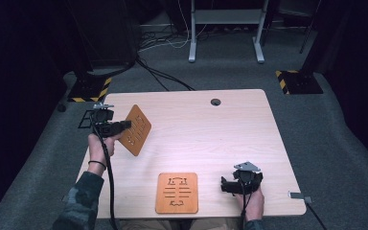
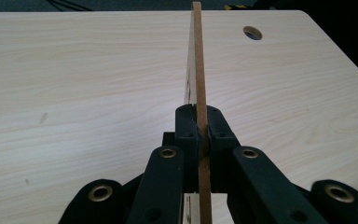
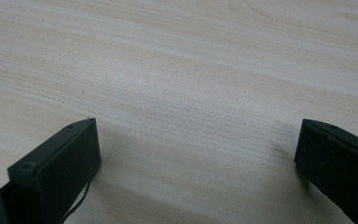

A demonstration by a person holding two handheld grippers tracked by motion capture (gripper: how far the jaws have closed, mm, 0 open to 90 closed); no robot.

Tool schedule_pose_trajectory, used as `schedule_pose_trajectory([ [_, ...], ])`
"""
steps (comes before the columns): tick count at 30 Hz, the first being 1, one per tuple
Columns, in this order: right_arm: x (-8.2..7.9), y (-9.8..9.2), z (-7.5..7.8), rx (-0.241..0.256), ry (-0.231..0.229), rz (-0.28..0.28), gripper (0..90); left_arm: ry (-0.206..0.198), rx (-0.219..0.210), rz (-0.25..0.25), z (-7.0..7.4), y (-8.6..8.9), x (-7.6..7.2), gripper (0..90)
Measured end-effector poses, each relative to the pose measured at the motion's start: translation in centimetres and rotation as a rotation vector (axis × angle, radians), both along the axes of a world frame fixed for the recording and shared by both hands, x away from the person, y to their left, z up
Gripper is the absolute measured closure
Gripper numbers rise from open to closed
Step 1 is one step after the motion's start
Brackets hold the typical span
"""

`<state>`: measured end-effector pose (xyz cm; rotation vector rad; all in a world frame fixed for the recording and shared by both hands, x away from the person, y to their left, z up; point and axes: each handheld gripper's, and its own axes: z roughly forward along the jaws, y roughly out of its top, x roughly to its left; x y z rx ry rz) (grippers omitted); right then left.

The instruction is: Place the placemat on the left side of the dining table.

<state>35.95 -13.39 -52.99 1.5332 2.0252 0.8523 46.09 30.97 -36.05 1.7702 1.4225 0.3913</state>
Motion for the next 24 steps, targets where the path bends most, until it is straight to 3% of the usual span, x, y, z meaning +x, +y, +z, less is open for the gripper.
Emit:
schedule_pose_trajectory([
  [10, 0.0, 0.0, 0.0, 0.0, 0.0, -0.001, 0.0, 0.011, 0.0, 0.089, -1.1, 2.1, 0.5, 85.8],
  [15, 0.0, 0.0, 0.0, 0.0, 0.0, -0.003, 0.0, 0.024, 0.003, 0.11, -1.8, 2.9, 0.9, 85.8],
  [24, 0.0, 0.0, 0.0, -0.001, -0.001, -0.003, 0.0, 0.014, -0.004, 0.183, -3.0, 3.9, 1.6, 85.8],
])
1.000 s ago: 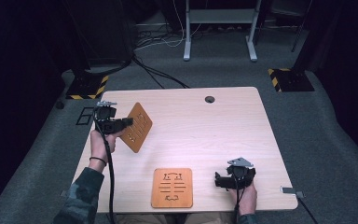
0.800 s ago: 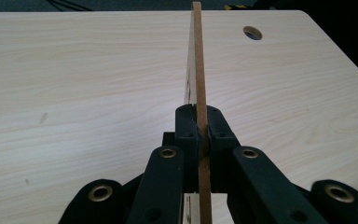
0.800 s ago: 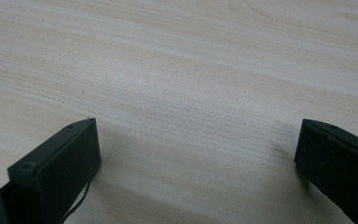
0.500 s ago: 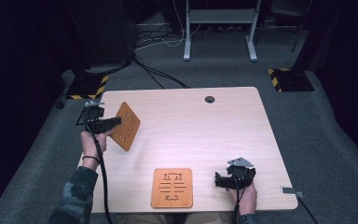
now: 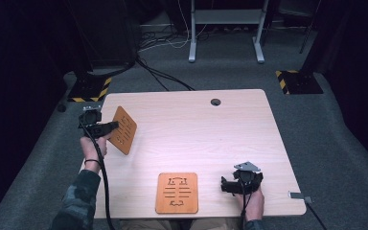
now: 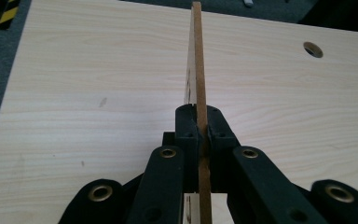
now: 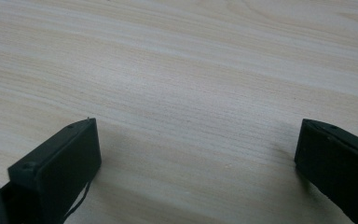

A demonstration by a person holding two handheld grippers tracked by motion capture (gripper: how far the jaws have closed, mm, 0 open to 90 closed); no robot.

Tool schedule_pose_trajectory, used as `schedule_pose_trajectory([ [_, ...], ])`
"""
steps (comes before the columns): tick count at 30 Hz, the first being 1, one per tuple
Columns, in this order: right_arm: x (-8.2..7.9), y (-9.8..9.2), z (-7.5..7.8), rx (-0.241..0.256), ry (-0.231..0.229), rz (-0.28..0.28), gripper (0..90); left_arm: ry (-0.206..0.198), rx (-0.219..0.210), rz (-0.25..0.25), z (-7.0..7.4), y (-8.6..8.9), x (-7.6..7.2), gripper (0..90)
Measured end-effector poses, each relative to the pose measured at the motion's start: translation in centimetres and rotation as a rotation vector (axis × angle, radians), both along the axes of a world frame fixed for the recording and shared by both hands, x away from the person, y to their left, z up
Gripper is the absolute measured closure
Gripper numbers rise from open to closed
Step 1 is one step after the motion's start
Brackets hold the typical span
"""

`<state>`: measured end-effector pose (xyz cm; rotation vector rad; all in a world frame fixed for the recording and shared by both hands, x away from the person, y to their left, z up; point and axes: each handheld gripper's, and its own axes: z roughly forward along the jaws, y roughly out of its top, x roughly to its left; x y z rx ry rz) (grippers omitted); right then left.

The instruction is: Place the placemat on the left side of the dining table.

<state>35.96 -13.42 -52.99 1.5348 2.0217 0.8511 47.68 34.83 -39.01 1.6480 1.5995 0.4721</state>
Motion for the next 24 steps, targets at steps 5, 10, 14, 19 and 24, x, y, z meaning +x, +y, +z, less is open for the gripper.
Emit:
schedule_pose_trajectory([
  [5, 0.0, 0.0, 0.0, 0.0, 0.0, 0.0, 0.0, 0.015, -0.006, 0.03, -1.0, 0.5, 0.4, 85.8],
  [10, 0.0, 0.0, 0.0, 0.001, 0.0, 0.0, 0.0, 0.033, -0.018, 0.054, -1.8, 1.1, 0.8, 85.8],
  [14, 0.0, 0.0, 0.0, 0.001, 0.0, 0.0, 0.0, 0.054, -0.035, 0.076, -2.4, 1.6, 1.1, 85.8],
  [19, 0.0, 0.0, 0.0, 0.001, -0.001, 0.0, 0.0, 0.063, -0.048, 0.092, -2.8, 2.0, 1.3, 85.8],
  [24, 0.0, 0.0, 0.0, 0.001, 0.0, 0.0, 0.0, 0.074, -0.061, 0.099, -3.1, 2.5, 1.4, 85.7],
])
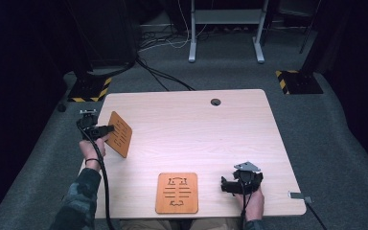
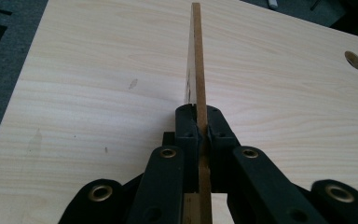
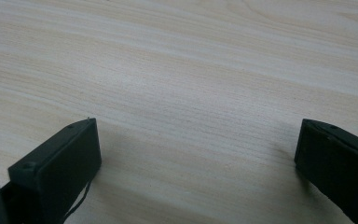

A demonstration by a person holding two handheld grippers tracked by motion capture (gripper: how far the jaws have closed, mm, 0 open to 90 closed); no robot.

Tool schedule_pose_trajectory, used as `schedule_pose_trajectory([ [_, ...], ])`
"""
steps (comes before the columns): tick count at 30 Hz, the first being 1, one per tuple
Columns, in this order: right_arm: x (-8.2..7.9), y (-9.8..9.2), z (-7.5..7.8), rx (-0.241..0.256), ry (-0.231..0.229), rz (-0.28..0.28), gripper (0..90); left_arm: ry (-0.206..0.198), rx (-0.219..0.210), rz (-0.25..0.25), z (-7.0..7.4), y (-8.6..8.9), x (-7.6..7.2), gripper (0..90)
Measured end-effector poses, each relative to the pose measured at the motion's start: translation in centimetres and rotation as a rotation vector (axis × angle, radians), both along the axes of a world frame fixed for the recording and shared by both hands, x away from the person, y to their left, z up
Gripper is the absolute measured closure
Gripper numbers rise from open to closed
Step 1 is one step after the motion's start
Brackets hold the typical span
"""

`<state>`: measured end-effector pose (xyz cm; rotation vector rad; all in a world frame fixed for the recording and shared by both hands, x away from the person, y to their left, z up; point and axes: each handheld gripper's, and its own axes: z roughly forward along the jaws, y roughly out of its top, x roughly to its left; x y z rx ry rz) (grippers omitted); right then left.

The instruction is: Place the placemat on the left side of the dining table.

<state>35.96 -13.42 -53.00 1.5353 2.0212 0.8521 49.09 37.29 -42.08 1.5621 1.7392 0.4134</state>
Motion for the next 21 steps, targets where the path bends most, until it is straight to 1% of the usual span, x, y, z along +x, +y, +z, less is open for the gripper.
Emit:
schedule_pose_trajectory([
  [2, 0.0, 0.0, 0.0, 0.0, 0.0, 0.0, 0.0, 0.003, -0.002, 0.007, -0.1, 0.1, 0.0, 85.5],
  [4, 0.0, 0.0, 0.0, 0.0, 0.0, 0.0, 0.0, 0.003, 0.013, 0.001, -0.2, 0.5, 0.0, 84.9],
  [5, 0.0, 0.0, 0.0, 0.0, 0.0, 0.0, 0.0, 0.004, 0.012, 0.013, -0.3, 0.4, 0.0, 84.2],
  [8, 0.0, 0.0, 0.0, 0.0, 0.0, 0.0, 0.0, 0.014, 0.02, 0.018, -0.5, 0.9, -0.1, 82.0],
  [10, 0.0, 0.0, 0.0, -0.001, 0.0, 0.0, 0.0, 0.018, 0.009, 0.028, -0.7, 1.2, -0.1, 80.5],
  [12, 0.0, 0.0, 0.0, -0.001, 0.0, 0.0, 0.0, 0.031, 0.011, 0.038, -0.9, 1.5, -0.1, 79.2],
  [13, 0.0, 0.0, 0.0, -0.001, 0.0, 0.0, 0.0, 0.034, 0.022, 0.032, -0.9, 1.6, -0.1, 78.6],
  [16, 0.0, 0.0, 0.0, 0.0, 0.0, 0.0, 0.0, 0.04, 0.017, 0.034, -1.1, 1.8, 0.0, 76.9],
  [18, 0.0, 0.0, 0.0, 0.0, 0.0, 0.0, 0.0, 0.045, 0.024, 0.036, -1.2, 1.9, 0.0, 75.9],
  [21, 0.0, 0.0, 0.0, 0.0, 0.0, -0.001, 0.0, 0.055, 0.042, 0.031, -1.2, 2.0, 0.1, 74.2],
])
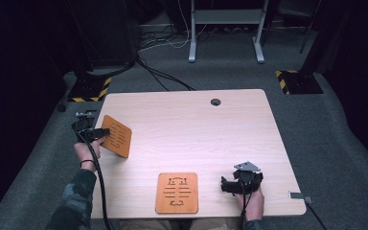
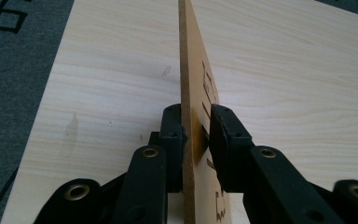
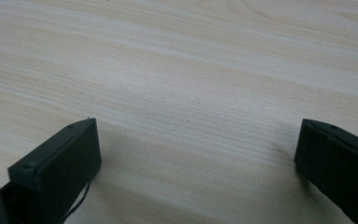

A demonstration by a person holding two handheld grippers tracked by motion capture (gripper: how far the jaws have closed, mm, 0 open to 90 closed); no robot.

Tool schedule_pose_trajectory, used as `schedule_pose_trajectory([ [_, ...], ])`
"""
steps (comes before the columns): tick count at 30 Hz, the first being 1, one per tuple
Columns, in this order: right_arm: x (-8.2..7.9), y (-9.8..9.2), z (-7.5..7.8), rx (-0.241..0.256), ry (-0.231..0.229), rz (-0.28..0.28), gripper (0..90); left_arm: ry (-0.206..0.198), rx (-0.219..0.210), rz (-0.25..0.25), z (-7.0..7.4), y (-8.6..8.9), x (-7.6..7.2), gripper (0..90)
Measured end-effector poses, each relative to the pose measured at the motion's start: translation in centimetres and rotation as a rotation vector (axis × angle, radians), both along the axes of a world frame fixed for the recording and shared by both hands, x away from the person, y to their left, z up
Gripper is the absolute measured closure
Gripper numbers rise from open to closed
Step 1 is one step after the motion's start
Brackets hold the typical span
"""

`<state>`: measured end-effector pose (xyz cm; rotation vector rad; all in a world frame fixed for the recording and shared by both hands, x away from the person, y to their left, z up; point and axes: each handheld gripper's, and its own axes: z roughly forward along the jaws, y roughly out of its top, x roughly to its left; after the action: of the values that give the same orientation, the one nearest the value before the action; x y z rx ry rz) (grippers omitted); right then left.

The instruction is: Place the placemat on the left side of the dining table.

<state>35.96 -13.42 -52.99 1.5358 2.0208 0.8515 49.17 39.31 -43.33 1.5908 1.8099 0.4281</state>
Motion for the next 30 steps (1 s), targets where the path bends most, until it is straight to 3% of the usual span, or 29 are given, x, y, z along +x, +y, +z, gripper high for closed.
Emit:
schedule_pose_trajectory([
  [7, 0.0, 0.0, 0.0, 0.0, 0.0, 0.0, 0.0, 0.024, 0.031, -0.016, -0.2, 0.2, 0.1, 71.0],
  [11, 0.0, 0.0, 0.0, 0.0, 0.0, 0.0, 0.0, 0.039, 0.018, -0.005, -0.3, 0.3, 0.1, 69.1],
  [24, 0.0, 0.0, 0.0, 0.0, -0.001, -0.001, 0.0, 0.092, 0.019, -0.053, -1.0, 1.1, 0.5, 64.0],
  [30, 0.0, 0.0, 0.0, 0.0, -0.001, -0.002, 0.0, 0.096, 0.015, -0.064, -1.2, 1.4, 0.7, 62.8],
])
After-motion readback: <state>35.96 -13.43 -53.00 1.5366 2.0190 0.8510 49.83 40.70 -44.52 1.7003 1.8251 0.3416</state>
